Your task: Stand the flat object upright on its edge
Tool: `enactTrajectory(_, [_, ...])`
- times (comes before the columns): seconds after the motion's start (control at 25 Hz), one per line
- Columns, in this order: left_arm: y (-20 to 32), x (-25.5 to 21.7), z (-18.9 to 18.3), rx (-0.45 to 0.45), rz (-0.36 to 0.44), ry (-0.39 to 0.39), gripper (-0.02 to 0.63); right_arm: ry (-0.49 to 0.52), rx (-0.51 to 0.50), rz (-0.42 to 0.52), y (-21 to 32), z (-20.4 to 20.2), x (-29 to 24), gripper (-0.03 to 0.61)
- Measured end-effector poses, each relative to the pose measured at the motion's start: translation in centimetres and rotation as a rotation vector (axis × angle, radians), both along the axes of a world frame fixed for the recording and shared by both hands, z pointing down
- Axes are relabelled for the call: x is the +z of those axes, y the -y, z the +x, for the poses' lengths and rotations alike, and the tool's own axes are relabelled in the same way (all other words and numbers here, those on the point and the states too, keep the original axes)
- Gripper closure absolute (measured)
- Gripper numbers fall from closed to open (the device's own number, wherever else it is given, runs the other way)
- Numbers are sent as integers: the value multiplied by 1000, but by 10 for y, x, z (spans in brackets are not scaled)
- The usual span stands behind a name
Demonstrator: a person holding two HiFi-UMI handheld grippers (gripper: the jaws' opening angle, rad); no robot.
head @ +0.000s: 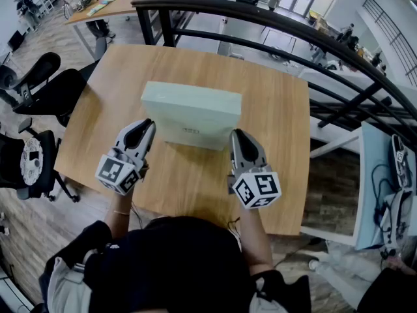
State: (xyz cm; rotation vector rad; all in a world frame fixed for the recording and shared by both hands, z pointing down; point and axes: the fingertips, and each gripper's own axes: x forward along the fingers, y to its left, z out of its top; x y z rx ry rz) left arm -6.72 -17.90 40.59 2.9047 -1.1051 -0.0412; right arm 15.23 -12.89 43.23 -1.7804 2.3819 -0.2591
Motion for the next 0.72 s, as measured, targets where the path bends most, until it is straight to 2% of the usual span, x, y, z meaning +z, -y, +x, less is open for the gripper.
enactTrajectory(0.48, [-13,0,7,41,11,15,580,-17,-6,-15,-11,-3,0,545])
enactTrajectory(0.72, [-14,11,8,48,-41,21,580,-7,9,-17,-16,-3,-1,545])
